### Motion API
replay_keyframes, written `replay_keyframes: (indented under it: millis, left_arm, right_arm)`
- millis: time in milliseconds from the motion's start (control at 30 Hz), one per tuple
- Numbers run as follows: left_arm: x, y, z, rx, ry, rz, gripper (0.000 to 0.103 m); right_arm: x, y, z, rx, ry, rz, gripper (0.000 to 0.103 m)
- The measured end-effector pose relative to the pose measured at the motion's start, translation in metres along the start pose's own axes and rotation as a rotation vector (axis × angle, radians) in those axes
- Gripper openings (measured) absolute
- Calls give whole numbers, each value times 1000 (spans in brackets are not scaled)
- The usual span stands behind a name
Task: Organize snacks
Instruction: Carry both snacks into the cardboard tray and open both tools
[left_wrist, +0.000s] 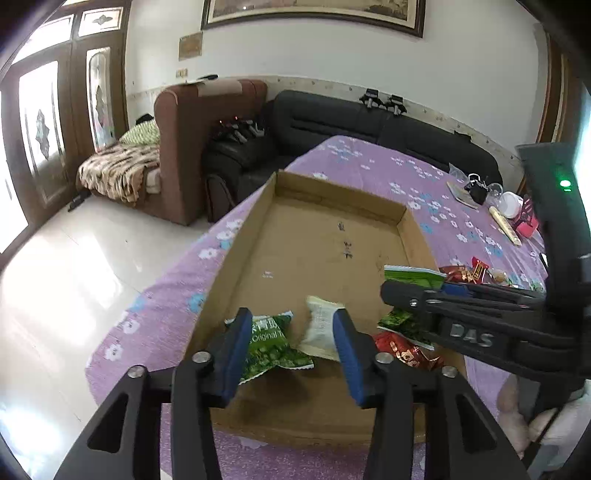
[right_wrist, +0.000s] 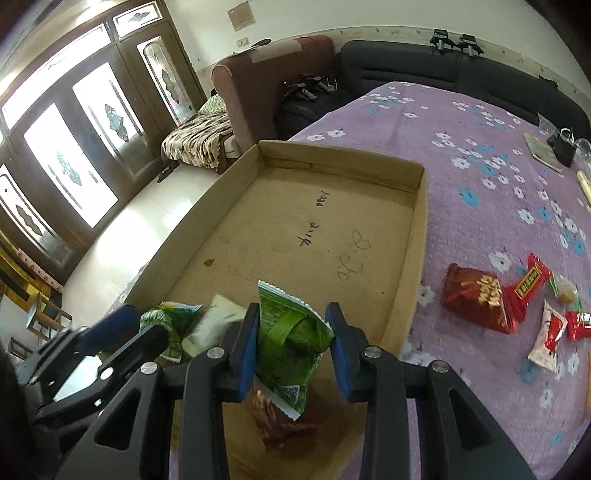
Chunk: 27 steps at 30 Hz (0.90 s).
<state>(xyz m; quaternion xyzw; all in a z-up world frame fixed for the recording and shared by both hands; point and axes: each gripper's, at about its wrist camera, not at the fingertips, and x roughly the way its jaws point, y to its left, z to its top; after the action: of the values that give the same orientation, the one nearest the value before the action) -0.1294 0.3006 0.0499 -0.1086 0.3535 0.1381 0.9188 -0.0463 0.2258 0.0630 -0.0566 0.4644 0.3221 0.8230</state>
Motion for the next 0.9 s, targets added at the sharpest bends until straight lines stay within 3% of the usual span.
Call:
replay_keyframes:
  millis: [133,267,900]
  left_arm:
    - [-10,1,2,4,-28,9,67]
    - [-16,1,3,5,-41,16,71]
    - [-30,-22,4,53,-50,19,74]
  right_arm:
    - [4,2,2,6,5,1,35]
    - [4,1,3,12,-3,7,37]
    - [-26,-14,-5,63,-52,23,42]
